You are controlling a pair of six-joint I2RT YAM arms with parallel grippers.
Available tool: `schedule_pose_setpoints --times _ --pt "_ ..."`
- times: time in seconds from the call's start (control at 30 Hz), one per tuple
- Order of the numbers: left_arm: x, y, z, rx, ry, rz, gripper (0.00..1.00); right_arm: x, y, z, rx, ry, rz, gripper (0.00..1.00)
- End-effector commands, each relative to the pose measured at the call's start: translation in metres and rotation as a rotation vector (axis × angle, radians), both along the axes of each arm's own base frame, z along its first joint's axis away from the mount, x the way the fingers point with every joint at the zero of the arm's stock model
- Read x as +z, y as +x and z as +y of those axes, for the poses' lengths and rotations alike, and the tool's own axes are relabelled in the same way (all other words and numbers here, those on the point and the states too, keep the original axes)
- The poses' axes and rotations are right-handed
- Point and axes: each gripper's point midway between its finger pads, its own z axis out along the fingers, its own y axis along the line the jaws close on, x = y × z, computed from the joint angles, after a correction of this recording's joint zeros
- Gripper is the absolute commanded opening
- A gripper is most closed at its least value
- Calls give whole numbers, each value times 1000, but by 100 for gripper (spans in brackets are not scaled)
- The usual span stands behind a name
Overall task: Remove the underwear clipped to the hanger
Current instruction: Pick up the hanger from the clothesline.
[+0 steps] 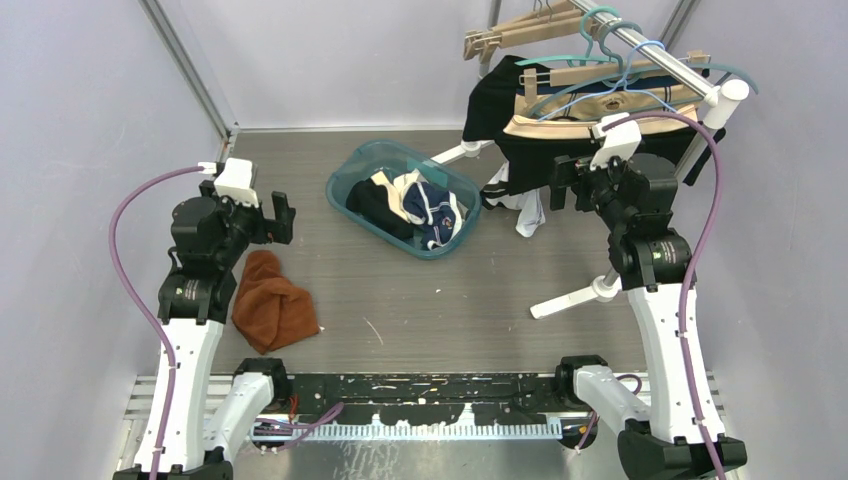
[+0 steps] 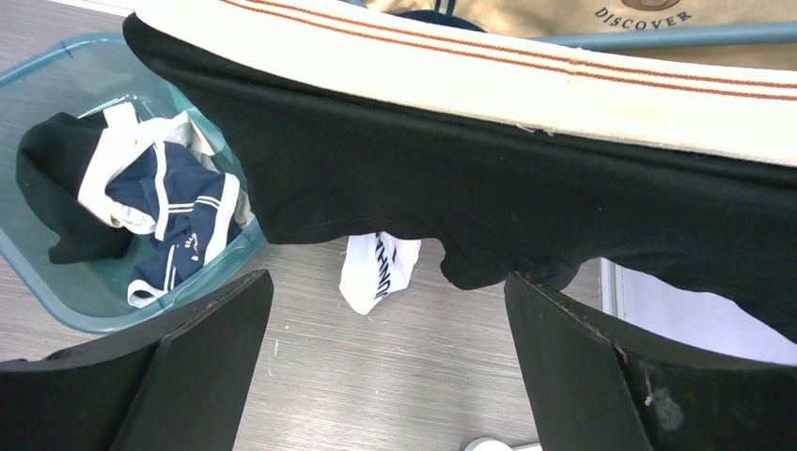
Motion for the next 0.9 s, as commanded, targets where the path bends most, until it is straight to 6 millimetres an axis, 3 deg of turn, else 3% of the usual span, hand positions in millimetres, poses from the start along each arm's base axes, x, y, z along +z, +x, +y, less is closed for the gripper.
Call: schedule_pose_setpoints --times 0.0,0.2,0.33,0.53,0.87 --pt "21 3 -1 -13 26 -86 98 28 0 3 11 11 -55 100" --pt "16 3 1 -6 35 -71 98 36 -3 -1 -14 1 -35 100" --pt "13 4 -1 -15 31 -62 98 54 -10 -3 -19 5 -60 100" --pt "9 8 -7 -52 24 -49 98 93 -11 -1 -25 47 -122 100" --pt "8 25 -7 -53 30 -35 98 157 15 9 -21 186 -238 97"
